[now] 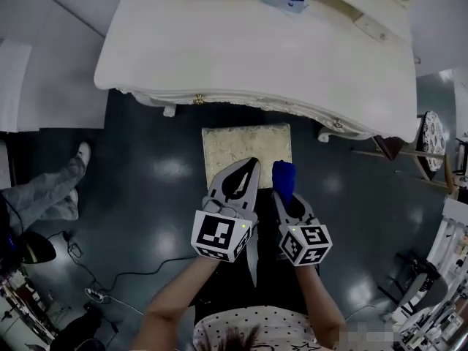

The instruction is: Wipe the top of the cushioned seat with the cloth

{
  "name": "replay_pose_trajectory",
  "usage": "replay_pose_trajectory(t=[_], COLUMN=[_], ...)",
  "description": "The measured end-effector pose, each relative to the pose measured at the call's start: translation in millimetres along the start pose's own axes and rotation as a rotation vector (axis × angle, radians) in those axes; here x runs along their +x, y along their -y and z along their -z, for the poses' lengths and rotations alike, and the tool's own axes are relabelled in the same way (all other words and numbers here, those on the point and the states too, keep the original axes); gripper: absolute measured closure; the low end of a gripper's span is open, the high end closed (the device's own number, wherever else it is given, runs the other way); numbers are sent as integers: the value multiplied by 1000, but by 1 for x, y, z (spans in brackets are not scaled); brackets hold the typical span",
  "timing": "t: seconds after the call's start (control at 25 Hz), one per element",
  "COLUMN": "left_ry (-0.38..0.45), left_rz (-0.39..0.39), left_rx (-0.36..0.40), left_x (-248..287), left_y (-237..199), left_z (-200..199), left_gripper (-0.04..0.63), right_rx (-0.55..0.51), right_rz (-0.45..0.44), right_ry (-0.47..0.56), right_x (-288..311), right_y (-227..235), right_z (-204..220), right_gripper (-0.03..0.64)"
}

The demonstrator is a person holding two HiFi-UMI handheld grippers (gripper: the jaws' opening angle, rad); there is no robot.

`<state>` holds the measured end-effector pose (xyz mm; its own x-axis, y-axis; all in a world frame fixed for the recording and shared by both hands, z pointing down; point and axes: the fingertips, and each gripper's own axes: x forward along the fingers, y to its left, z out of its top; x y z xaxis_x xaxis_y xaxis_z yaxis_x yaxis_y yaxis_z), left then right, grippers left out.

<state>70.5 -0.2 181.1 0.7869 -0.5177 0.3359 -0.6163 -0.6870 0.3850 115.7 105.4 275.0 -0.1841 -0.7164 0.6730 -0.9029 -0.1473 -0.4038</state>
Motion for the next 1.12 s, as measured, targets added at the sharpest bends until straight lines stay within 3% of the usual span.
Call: replay_pose_trajectory(t=[0.2,0.44,0.88,1.12], left_ry=[83,183,288,286], left_rz=[-24,-47,12,29], left_rx=[27,64,153,163], left_x=[-26,-76,-137,-153], left_y=[19,39,79,85], left_z=[-66,-116,-161,-166], left_gripper=[598,598,598,598], right_rx=[-10,-67,-142,-157], right_rz=[-9,-27,-65,-82], right_ry=[98,228,348,403], right_x=[-49,-89,-150,-168], right_y=[-19,-56,-105,-122], right_z=[-60,-117,-149,-159], right_gripper=[529,529,528,528])
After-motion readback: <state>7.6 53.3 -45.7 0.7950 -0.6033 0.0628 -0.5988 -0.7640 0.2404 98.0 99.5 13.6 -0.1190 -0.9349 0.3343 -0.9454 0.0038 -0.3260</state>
